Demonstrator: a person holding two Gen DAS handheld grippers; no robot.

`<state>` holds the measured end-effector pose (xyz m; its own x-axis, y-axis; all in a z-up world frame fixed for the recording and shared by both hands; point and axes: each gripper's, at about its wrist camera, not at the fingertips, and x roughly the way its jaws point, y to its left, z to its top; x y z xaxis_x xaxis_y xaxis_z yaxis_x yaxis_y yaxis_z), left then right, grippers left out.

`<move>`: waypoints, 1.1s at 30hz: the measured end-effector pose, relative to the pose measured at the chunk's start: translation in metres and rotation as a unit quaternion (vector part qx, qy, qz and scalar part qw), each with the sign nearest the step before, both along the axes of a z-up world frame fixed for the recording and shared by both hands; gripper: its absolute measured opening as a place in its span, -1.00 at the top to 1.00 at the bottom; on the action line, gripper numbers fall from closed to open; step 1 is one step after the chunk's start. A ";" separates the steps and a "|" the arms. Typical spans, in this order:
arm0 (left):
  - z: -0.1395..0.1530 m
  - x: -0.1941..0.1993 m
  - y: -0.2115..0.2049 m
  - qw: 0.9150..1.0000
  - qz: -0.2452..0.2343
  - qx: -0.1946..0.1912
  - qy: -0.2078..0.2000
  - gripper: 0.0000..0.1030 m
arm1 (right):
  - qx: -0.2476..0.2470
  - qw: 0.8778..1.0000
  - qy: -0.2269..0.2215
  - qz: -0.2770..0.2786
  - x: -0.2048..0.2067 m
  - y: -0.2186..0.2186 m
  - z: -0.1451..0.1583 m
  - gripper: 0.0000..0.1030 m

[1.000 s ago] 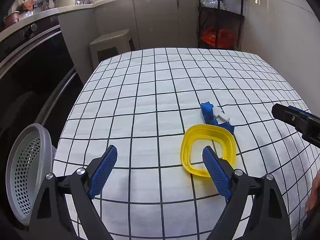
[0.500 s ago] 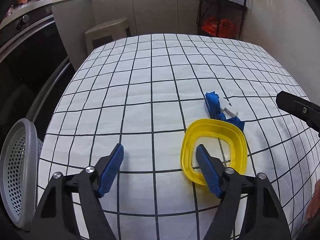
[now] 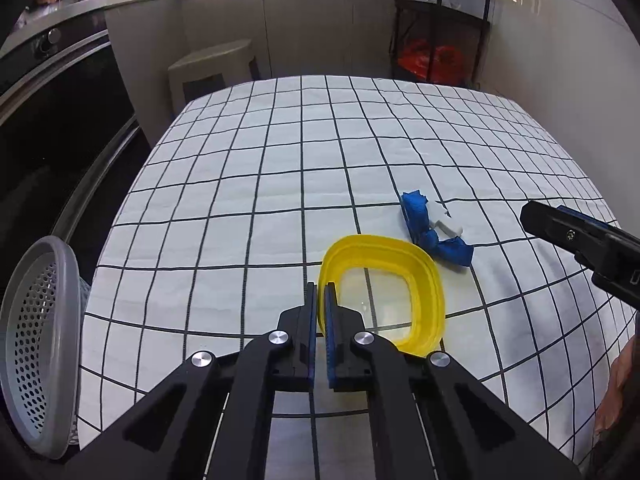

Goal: Collect trash
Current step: 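Grasp the blue cloth with the white clip with the right tool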

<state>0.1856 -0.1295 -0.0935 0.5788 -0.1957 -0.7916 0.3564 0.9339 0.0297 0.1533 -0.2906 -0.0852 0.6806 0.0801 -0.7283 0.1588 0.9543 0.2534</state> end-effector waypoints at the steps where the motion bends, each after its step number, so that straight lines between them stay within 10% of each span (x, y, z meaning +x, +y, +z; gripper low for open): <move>1: 0.003 0.000 0.003 1.000 0.002 -0.001 -0.003 0.92 | -0.002 1.000 0.002 0.003 0.002 0.002 -0.001 -0.25; 33: 0.037 -0.009 0.044 0.997 0.036 0.010 -0.067 0.92 | -0.093 0.993 0.048 0.058 0.049 0.067 -0.034 -0.19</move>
<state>0.1767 -0.0857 -0.0564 0.6924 -0.1342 -0.7090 0.2791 0.9559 0.0916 0.2028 -0.2233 -0.1189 0.6012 0.0117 -0.7990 0.0601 0.9964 0.0598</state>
